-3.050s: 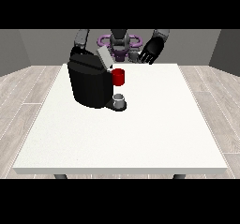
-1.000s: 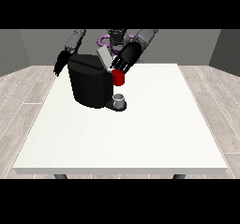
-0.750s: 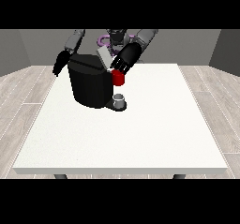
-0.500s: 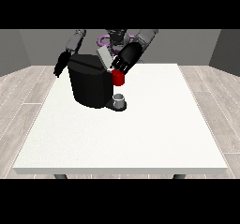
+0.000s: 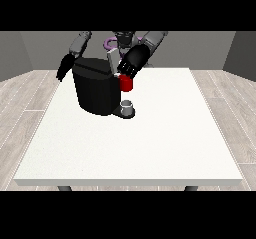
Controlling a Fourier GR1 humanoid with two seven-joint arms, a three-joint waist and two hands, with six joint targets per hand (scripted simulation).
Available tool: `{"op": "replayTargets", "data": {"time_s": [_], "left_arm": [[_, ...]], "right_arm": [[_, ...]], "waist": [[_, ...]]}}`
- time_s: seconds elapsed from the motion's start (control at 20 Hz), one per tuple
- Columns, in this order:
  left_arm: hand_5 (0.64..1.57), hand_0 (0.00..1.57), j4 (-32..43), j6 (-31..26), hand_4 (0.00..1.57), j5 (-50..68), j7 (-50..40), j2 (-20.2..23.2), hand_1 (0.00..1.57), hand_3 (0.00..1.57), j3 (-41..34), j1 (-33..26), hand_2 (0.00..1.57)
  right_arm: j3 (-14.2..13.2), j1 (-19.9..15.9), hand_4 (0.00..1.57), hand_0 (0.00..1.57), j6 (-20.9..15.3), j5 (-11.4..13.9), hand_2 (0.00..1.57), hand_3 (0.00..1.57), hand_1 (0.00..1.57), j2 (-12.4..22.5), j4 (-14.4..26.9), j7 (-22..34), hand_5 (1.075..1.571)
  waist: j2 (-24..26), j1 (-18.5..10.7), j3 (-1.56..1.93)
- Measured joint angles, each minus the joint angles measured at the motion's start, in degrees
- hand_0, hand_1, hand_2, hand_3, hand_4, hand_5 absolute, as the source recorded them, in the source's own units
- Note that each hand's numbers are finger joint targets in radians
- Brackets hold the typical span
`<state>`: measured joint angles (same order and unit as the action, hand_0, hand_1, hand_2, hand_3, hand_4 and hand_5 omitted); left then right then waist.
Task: Insert the coffee pod into the coffee machine and close the lid
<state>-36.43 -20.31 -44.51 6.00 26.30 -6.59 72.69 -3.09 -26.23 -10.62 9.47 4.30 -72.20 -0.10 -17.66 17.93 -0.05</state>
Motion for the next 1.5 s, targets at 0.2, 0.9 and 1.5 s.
{"op": "replayTargets", "data": {"time_s": [0.2,0.9,1.5], "left_arm": [[1.571,1.17,0.1,1.0,0.0,-2.0,0.9,0.6,1.17,1.07,1.4,0.0,1.19],[1.571,1.23,0.7,4.2,0.0,-3.1,5.7,1.8,1.23,0.95,0.8,0.1,1.2],[1.571,1.0,-0.7,7.1,0.0,-5.0,9.2,2.8,1.0,0.72,1.3,1.5,1.02]], "right_arm": [[0.2,-0.2,0.0,0.0,-0.5,0.3,0.0,0.0,0.0,-0.4,-0.3,0.4,1.571],[0.1,-0.8,0.1,0.0,-1.0,0.7,0.0,0.0,0.0,0.0,-1.5,1.1,1.571],[0.1,-2.3,0.11,0.0,-1.5,1.5,0.0,0.0,0.0,0.3,-0.7,0.3,1.571]], "waist": [[-0.5,0.3,0.03],[-2.7,0.4,0.11],[-4.9,0.5,0.22]]}}
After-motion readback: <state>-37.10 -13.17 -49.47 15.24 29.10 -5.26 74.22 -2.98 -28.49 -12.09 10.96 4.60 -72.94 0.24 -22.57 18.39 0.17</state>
